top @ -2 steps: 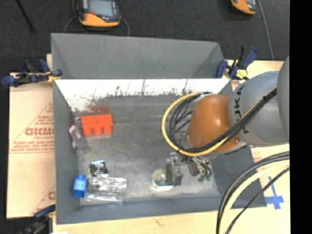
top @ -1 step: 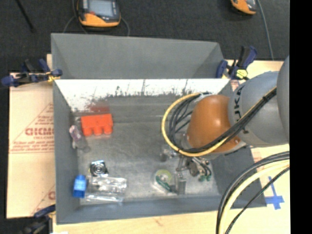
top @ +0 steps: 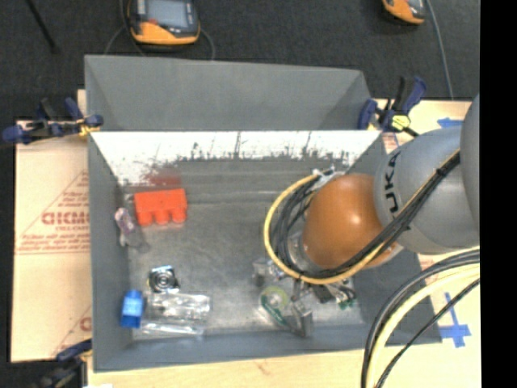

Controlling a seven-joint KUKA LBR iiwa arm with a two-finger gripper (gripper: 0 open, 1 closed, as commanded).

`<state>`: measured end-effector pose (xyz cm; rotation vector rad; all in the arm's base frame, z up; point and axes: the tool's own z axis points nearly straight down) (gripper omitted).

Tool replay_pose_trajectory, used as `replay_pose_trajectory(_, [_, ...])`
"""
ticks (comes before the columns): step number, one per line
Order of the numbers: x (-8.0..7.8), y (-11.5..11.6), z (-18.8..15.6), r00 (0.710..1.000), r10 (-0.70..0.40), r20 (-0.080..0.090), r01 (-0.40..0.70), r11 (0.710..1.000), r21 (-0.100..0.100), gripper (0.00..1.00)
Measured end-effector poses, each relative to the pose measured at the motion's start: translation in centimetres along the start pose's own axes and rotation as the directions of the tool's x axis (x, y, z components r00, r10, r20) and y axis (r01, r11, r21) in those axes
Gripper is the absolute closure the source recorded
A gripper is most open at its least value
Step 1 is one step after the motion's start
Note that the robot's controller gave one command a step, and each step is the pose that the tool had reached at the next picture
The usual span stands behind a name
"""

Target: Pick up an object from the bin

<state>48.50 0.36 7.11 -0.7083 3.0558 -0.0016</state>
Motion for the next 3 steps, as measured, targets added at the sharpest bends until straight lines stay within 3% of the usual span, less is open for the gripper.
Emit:
replay_pose_trajectory(1, [0.0, 0.0, -0.2, 1.000, 0.001, -0.001, -0.001, 1.000, 0.000, 1.00])
replay_pose_trajectory(2, [-1.0, -1.0, -10.9, 1.000, -0.017, 0.005, 0.017, 1.000, 0.003, 1.00])
replay_pose_trajectory(3, [-1.6, -0.6, -17.5, 1.000, -0.018, -0.001, 0.018, 1.000, -0.002, 1.00])
